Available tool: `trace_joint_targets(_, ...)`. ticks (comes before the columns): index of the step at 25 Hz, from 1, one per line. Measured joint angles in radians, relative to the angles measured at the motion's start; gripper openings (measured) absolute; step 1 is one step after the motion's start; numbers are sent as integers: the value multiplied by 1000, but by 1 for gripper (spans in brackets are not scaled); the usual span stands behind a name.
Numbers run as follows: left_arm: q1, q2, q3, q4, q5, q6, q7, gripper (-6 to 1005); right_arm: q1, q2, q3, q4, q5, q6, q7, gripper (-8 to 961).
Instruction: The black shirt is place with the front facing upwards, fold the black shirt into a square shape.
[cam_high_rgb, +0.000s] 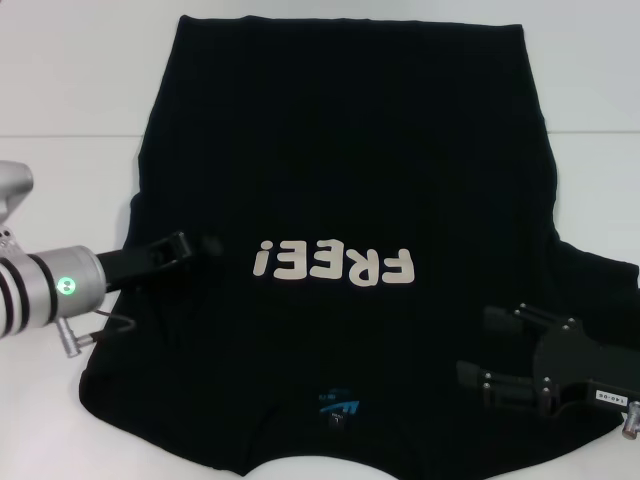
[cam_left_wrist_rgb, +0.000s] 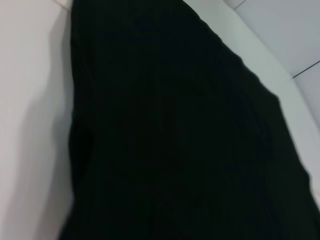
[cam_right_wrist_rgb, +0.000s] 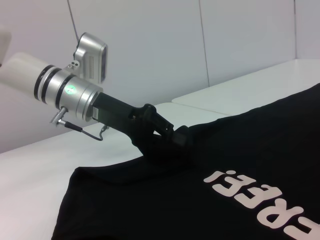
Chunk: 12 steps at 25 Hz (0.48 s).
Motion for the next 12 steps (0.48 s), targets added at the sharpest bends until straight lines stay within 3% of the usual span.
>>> trace_joint_targets(3,-1,11,0,-58,-63,12,31,169,2,0,-3,-2,0,0,3,917)
trace_joint_targets(12,24,16,-10,-98,-180,-5,38,463,2,0,-5,-3,0,0,3,916)
